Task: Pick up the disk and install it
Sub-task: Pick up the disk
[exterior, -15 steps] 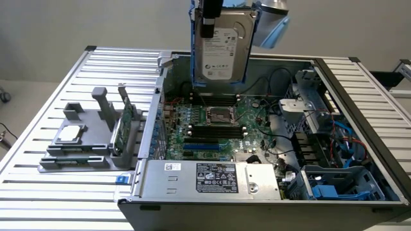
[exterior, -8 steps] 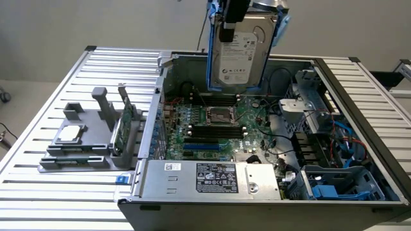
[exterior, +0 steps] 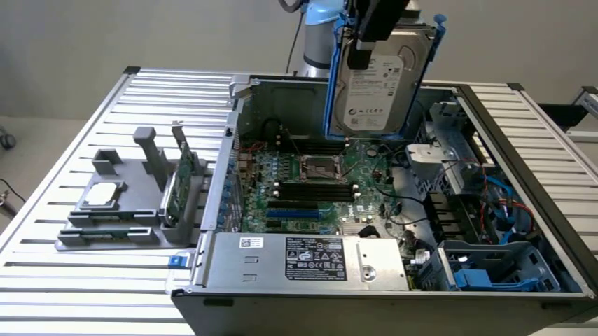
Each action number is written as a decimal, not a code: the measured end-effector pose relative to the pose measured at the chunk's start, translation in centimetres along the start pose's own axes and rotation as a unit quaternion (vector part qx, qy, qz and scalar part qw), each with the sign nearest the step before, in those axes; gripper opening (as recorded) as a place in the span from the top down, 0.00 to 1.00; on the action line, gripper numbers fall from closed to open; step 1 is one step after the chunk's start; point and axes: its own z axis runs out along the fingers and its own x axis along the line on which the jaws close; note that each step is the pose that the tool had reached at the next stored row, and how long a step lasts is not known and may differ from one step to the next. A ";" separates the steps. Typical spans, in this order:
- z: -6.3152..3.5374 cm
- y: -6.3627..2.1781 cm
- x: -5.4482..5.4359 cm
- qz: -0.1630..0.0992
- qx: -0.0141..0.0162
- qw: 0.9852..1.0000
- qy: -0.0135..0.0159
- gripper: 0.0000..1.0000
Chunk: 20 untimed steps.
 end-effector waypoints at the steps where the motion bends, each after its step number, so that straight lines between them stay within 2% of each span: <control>1: 0.00 -0.13 0.3 0.000 0.000 1.000 0.000 0.67; 12: -0.07 -0.87 3.4 0.000 -0.006 1.000 0.000 0.67; 20: -0.09 -1.98 5.8 0.000 -0.011 1.000 -0.001 0.67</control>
